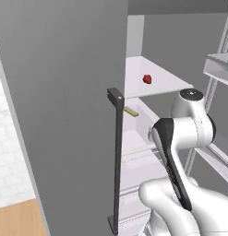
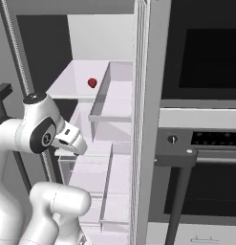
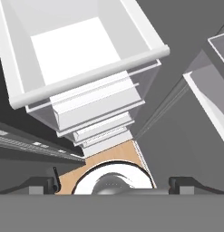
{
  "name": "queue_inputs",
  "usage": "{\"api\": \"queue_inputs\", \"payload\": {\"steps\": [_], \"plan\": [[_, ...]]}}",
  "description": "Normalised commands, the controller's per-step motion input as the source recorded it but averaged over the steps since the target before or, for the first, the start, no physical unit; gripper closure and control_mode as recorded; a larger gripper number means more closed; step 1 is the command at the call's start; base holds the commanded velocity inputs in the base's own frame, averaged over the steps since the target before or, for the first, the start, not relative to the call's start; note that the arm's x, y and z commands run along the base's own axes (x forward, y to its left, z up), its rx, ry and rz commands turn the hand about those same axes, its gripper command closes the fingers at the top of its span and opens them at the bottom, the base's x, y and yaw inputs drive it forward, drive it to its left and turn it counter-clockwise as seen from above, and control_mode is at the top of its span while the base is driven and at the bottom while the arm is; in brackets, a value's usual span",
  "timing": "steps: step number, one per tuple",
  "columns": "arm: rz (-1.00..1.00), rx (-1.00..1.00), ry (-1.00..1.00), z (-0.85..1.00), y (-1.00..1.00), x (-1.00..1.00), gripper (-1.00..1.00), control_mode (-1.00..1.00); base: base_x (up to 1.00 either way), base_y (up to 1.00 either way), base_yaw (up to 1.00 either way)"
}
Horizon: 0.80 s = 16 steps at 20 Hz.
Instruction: Take the strawberry from the fridge and place it on top of the pancake, located on the dining counter.
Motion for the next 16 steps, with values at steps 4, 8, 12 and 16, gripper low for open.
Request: {"api": "queue_inputs", "payload": {"steps": [4, 8, 12, 16], "plan": [[0.0, 0.0, 0.0, 0.0, 0.0, 0.0, -1.0, 1.0, 0.57, -0.27, 0.05], [0.0, 0.0, 0.0, 0.0, 0.0, 0.0, -1.0, 1.0, 0.14, -0.48, 0.02], [0.0, 0.0, 0.0, 0.0, 0.0, 0.0, -1.0, 1.0, 0.0, -0.16, -0.02], [0.0, 0.0, 0.0, 0.0, 0.0, 0.0, -1.0, 1.0, 0.03, 0.0, -0.01]]}}
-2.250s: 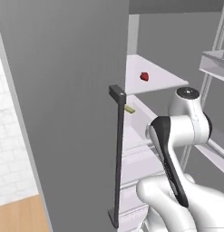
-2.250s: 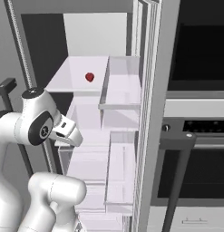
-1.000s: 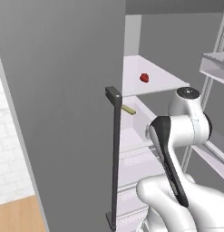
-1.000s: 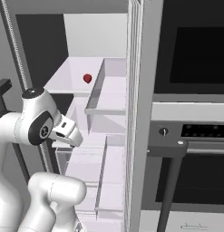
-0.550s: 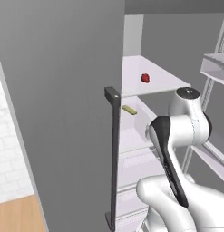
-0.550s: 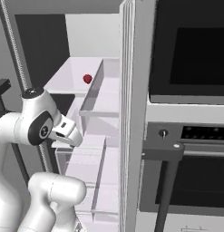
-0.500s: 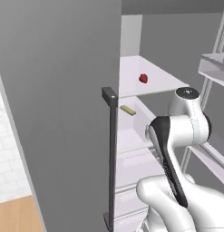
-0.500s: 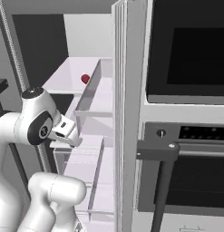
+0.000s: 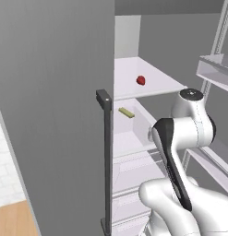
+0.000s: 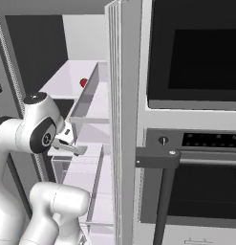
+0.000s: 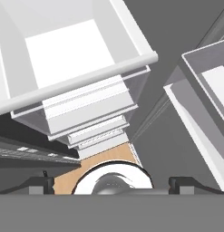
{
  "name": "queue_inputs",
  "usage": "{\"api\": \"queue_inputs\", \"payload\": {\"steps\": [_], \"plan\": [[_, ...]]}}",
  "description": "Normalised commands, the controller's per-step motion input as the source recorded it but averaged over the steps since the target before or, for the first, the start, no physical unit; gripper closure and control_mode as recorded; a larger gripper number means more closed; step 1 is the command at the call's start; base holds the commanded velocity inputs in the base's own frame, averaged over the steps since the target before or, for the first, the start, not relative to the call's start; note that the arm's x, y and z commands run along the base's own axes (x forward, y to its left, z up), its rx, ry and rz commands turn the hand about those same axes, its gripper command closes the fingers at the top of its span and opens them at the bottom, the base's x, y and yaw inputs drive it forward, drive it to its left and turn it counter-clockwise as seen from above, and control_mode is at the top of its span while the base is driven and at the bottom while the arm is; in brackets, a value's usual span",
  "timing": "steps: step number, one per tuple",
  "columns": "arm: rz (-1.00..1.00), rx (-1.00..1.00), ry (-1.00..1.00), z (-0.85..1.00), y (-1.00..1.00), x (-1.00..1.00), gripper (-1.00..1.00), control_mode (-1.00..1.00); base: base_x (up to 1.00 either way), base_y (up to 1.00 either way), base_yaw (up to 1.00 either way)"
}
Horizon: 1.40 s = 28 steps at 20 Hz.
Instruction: Take the strawberry from the fridge and place it on top of the pancake, located on the dining counter.
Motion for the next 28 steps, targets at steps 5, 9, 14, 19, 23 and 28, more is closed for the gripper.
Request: {"api": "queue_inputs", "payload": {"steps": [5, 9, 14, 19, 23, 28], "plan": [[0.0, 0.0, 0.0, 0.0, 0.0, 0.0, -1.0, 1.0, 0.01, 0.0, 0.0], [0.0, 0.0, 0.0, 0.0, 0.0, 0.0, -1.0, 1.0, 0.0, 0.0, 0.0], [0.05, 0.0, -0.16, 0.04, 0.04, 0.01, -1.0, -1.0, 0.0, 0.02, 0.01], [0.1, 0.0, -0.36, 0.41, 0.1, 0.09, -1.0, -1.0, 0.0, 0.0, 0.0], [0.02, 0.0, -0.21, 0.86, 0.1, 0.26, -1.0, -1.0, 0.0, 0.0, 0.0], [0.05, -0.08, 0.01, 0.76, 0.4, 0.39, -1.0, -1.0, 0.0, 0.0, 0.0]]}}
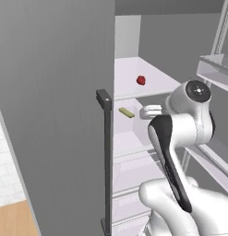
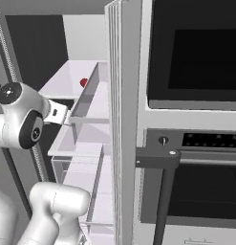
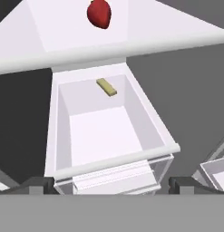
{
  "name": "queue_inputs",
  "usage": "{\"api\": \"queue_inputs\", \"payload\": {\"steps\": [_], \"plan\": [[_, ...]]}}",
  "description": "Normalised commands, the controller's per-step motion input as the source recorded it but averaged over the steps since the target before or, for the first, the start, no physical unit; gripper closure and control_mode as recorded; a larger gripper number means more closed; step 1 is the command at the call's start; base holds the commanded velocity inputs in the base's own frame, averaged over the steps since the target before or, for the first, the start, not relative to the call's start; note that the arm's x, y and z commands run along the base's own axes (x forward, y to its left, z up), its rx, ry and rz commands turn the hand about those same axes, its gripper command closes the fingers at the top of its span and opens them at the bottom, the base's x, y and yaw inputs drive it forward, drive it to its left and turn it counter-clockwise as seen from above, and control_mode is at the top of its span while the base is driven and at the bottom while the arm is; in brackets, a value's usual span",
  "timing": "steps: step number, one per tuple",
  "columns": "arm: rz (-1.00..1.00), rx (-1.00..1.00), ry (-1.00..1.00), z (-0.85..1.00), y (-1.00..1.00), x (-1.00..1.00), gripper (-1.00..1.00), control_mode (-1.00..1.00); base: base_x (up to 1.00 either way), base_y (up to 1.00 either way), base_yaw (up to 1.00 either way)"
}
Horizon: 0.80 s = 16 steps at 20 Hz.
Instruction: Take the strawberry from the fridge and place it on top of the pancake, located on the dining counter.
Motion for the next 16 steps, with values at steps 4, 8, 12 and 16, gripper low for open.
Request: {"api": "queue_inputs", "payload": {"steps": [4, 8, 12, 16], "plan": [[0.01, -0.13, 0.13, 0.6, 0.01, 0.49, -1.0, -1.0, 0.0, 0.0, 0.0], [0.09, 0.0, 0.14, 0.26, -0.11, 0.79, -1.0, -1.0, 0.0, 0.0, 0.0], [0.09, 0.0, 0.05, 0.03, 0.0, 0.99, -1.0, -1.0, 0.0, 0.0, 0.0], [0.03, 0.0, 0.0, 0.09, -0.01, 0.92, -1.0, -1.0, 0.0, 0.0, 0.0]]}}
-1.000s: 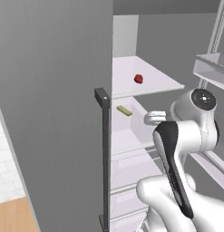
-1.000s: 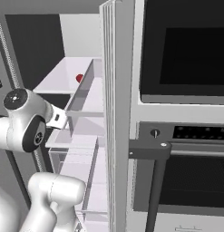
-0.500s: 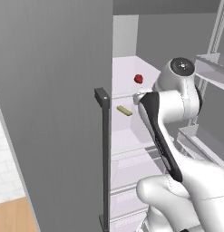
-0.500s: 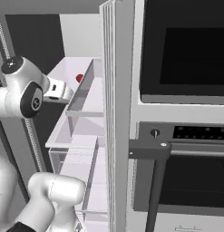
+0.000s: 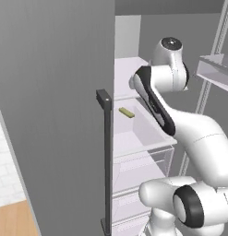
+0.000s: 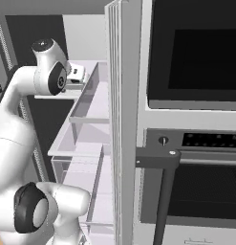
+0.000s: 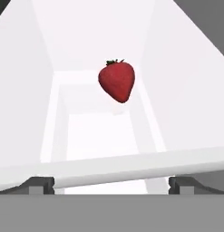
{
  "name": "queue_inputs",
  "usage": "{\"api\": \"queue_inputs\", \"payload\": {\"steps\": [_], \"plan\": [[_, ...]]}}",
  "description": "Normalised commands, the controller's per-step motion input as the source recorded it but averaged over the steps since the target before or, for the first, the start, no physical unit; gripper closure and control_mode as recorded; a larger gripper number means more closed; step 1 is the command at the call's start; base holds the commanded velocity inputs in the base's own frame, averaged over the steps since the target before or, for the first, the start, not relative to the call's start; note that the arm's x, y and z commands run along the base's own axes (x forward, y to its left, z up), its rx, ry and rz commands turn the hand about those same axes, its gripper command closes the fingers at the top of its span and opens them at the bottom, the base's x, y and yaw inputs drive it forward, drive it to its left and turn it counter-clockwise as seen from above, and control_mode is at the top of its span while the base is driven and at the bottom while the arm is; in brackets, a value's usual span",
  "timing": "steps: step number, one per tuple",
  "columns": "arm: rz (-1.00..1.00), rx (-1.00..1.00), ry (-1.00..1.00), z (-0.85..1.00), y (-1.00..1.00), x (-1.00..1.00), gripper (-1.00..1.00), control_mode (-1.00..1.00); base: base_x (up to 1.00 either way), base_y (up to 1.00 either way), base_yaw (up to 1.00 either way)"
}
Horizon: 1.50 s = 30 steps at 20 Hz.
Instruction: Take the strawberry from the fridge and place it on top of the pancake, located on the dining counter.
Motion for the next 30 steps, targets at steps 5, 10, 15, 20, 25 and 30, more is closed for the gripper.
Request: {"api": "queue_inputs", "payload": {"steps": [5, 10, 15, 20, 25, 30], "plan": [[0.01, 0.0, 0.0, 0.0, -0.01, 0.98, -1.0, -1.0, 0.0, 0.0, 0.0], [0.0, 0.0, 0.01, 0.0, 0.0, 0.81, -1.0, -1.0, 0.0, 0.0, 0.0], [0.0, 0.0, 0.09, 0.0, 0.0, 0.64, -1.0, -1.0, 0.0, 0.0, 0.0], [0.0, 0.0, 0.03, 0.0, 0.0, -0.02, -1.0, -1.0, 0.0, 0.0, 0.0], [0.0, 0.0, -0.01, -0.01, 0.0, -0.51, -1.0, -1.0, 0.0, 0.0, 0.0], [0.0, 0.0, 0.0, -0.1, 0.0, -0.17, -1.0, -1.0, 0.0, 0.0, 0.0]]}}
